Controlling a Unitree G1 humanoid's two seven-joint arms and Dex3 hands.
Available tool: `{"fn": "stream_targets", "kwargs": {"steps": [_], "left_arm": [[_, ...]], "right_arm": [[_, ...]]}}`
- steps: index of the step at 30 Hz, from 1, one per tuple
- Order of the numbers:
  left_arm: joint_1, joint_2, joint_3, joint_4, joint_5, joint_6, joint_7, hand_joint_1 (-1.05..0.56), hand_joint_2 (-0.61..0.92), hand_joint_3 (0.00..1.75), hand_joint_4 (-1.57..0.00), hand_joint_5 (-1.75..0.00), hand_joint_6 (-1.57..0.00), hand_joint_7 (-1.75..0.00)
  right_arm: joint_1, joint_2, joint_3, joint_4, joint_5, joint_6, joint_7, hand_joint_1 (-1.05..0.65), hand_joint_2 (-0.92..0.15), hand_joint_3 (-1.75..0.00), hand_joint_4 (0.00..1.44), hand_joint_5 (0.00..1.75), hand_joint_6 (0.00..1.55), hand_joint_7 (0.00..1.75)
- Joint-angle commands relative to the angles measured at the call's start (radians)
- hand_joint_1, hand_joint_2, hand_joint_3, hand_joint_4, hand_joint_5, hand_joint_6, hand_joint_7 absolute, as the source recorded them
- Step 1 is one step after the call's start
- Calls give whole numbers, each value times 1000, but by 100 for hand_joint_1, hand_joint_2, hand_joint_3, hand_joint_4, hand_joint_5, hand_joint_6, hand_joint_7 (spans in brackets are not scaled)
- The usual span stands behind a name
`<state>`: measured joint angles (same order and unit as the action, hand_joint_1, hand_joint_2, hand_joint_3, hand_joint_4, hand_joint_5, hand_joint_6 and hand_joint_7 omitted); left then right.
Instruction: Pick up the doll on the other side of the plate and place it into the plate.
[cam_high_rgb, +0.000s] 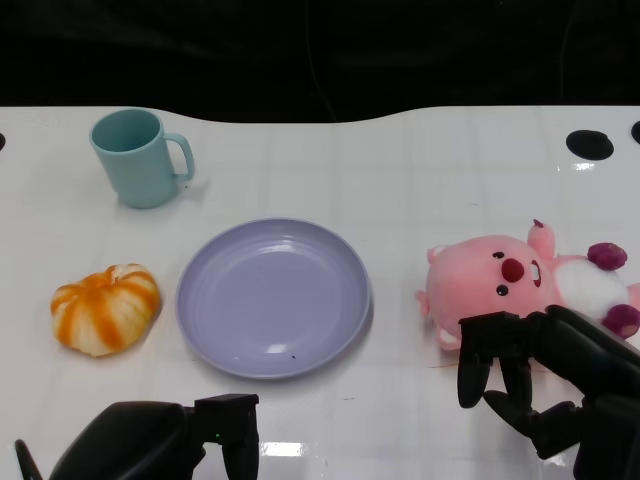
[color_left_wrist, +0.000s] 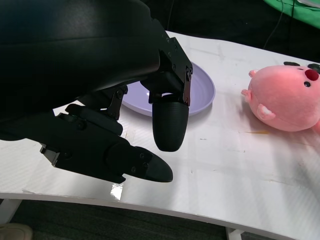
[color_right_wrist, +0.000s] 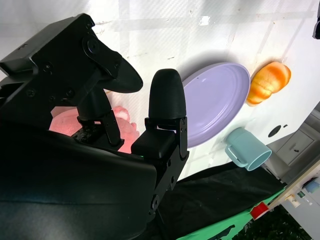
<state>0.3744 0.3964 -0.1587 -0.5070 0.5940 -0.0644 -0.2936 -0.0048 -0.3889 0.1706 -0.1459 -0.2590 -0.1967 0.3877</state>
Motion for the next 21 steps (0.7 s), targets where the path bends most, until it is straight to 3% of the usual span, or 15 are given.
{"fn": "stream_targets", "kwargs": {"steps": [1,21], "left_arm": [[-3,13,2,-8,0,2,-7,-44,92,8,-67,-175,-51,-172],[-3,6,9,5,-3,-28,20,-43,92,8,-67,-174,-51,-169]], "right_arm": [[-9,-15,-7,3,5,-7,2,-11,-37,-127,79,175,73,138],[-16,-12,-7,27,6,-26,-3,-11,-37,-128,82,175,73,137]]}}
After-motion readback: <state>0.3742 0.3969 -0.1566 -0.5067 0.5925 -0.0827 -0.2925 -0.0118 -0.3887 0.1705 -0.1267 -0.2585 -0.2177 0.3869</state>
